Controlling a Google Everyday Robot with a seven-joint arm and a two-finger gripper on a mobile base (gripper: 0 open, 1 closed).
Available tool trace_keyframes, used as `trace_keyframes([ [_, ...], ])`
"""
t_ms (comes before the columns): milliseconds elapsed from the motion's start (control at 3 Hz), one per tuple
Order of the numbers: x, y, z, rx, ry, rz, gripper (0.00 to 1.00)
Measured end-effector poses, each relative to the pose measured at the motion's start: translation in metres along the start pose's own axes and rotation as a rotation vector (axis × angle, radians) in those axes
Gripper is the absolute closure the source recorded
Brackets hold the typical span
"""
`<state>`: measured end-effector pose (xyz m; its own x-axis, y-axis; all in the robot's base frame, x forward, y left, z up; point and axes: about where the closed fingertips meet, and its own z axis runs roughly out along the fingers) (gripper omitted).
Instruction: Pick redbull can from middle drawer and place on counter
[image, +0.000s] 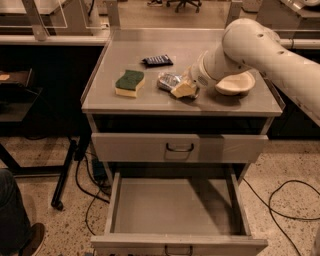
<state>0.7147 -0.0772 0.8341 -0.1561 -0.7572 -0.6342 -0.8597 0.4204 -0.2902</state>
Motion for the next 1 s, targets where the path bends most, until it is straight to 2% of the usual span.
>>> trace_keyframes([
  [1000, 0.0, 0.0001, 0.0001, 0.0, 0.0, 0.0, 0.26],
])
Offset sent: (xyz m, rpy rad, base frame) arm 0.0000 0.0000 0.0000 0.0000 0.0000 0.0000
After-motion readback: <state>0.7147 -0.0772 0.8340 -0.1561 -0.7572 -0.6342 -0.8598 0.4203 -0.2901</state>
